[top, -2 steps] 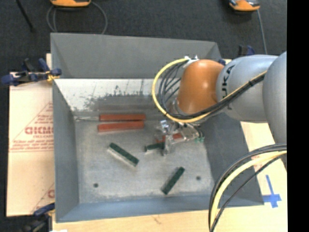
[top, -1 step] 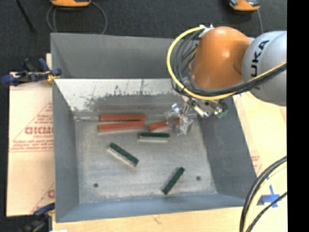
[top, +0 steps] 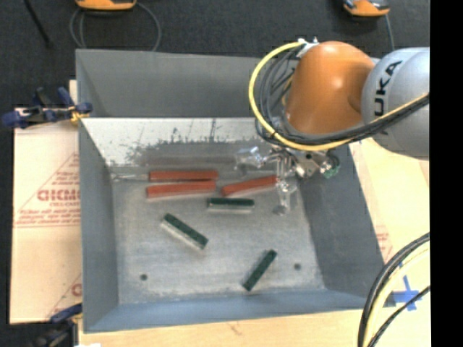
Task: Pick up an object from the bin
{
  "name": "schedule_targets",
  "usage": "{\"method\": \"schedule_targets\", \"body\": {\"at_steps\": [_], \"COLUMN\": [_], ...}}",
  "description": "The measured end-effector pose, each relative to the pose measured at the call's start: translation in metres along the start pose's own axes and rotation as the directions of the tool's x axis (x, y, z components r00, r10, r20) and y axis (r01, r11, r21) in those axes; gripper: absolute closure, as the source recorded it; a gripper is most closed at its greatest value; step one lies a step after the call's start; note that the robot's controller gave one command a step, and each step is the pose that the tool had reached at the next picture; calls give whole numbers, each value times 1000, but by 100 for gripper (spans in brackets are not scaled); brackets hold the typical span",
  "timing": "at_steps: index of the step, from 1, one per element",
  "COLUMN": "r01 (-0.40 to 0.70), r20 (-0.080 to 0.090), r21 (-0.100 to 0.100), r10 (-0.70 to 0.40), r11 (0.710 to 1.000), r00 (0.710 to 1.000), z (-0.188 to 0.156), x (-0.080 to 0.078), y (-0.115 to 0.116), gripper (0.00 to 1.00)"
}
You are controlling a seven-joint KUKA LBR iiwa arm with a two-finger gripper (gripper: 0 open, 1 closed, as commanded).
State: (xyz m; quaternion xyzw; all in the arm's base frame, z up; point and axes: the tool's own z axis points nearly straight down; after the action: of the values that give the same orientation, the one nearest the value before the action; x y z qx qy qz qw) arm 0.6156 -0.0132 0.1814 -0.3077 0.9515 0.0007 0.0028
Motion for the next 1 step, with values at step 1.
{"method": "schedule_targets", "body": {"at_steps": [1], "r01": [132], "r20": [-1], "r21": [2], "r10": [-132], "r11": [991], "r00": [991], "z": [112], "x": [-22], "y": [-14], "gripper": [0]}}
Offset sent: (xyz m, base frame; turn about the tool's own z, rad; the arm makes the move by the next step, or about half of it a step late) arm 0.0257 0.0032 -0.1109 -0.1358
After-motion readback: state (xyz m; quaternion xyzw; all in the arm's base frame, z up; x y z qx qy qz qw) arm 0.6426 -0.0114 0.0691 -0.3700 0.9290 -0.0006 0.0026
